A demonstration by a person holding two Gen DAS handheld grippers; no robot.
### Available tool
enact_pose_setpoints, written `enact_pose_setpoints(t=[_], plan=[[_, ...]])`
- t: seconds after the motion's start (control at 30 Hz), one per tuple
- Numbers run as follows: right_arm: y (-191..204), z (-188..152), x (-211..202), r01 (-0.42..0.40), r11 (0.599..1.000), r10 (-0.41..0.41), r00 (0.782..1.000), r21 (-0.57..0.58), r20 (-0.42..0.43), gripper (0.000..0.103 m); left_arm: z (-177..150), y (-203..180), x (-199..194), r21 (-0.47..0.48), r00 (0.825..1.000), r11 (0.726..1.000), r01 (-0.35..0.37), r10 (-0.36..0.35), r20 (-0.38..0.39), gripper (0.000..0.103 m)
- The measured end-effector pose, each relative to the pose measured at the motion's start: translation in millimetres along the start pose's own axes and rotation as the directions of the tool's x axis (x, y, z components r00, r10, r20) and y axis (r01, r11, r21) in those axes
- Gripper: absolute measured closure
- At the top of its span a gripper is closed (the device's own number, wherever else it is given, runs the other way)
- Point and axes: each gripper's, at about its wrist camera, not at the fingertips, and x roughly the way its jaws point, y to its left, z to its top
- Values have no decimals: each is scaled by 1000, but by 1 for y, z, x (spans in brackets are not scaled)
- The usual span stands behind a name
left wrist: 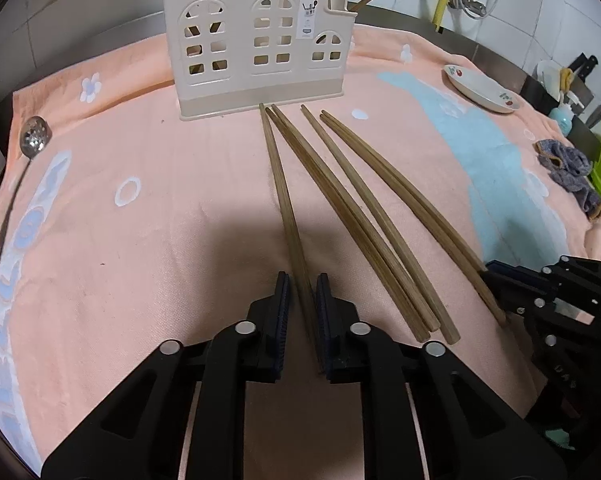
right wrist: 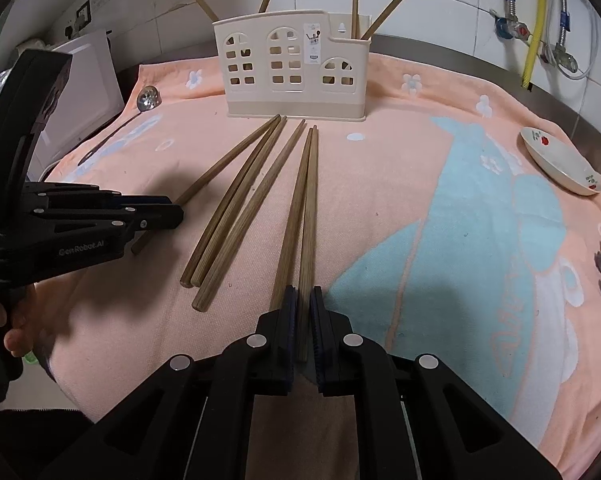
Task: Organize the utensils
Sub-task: 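Close the left tool on another wooden chopstick on the towel, then lift the held chopsticks upright with both tools and carry them over the holder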
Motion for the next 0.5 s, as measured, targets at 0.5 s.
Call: enact_pose_setpoints(t=[0.5], plan=[[-9,49,-63,16,999,-11,979,-28,201,97,20,11,-51,-7,991,1000,18,-17,136,98]])
